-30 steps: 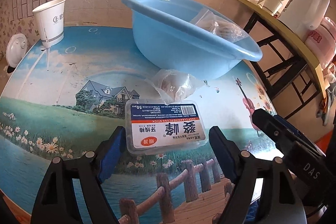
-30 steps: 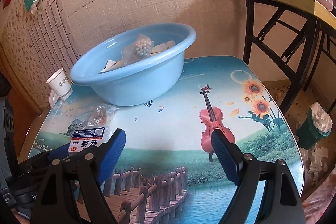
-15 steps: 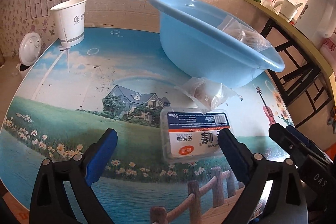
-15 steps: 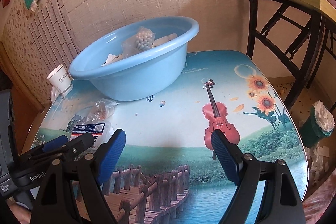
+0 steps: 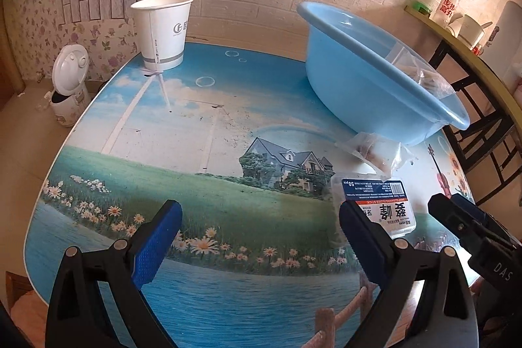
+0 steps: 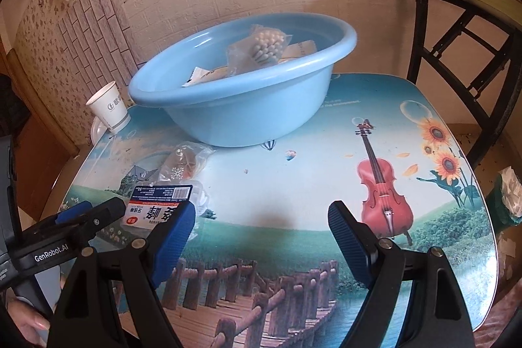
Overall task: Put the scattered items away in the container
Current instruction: 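Move left tool to white floss-stick box while right tool approaches clear bead bag, then grasp white floss-stick box with left tool and lift it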
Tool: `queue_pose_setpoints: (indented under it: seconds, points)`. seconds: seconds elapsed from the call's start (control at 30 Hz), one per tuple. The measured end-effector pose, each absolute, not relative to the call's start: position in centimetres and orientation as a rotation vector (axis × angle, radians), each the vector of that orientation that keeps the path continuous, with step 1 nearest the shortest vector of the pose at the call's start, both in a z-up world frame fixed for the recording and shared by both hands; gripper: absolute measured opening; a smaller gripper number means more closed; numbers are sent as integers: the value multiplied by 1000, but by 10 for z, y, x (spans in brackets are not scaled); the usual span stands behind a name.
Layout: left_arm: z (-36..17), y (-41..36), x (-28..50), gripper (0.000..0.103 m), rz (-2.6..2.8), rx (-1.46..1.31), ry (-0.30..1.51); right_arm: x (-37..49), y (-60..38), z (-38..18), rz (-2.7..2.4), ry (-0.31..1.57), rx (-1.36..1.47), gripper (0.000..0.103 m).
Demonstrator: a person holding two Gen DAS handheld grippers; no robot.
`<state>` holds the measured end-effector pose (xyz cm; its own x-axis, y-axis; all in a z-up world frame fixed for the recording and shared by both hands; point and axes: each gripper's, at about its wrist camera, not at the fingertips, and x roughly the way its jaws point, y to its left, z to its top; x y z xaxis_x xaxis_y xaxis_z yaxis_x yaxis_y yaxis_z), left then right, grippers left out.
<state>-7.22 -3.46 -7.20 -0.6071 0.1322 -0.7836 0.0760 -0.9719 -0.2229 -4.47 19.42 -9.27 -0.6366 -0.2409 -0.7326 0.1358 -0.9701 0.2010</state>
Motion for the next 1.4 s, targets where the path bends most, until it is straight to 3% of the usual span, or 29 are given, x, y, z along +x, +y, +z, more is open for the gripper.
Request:
queue_pose_setpoints:
  seconds: [0.3, 0.8, 1.33, 1.4]
  points:
    - [-63, -27, -69, 97, 2664, -1306, -444, -56, 191, -88, -2716, -183, 1203, 85]
    - [-67, 47, -90, 98, 2604, -1363, -300, -57, 231, -86, -2821, -161, 1223, 85]
    - [-75, 52, -92, 98, 2708, -1412, -164, -59, 238, -90, -2824, -205, 1238, 85]
    - [-74, 47, -89, 92, 2713, -1400, -171, -59, 236, -90, -2819, -207, 1238, 85]
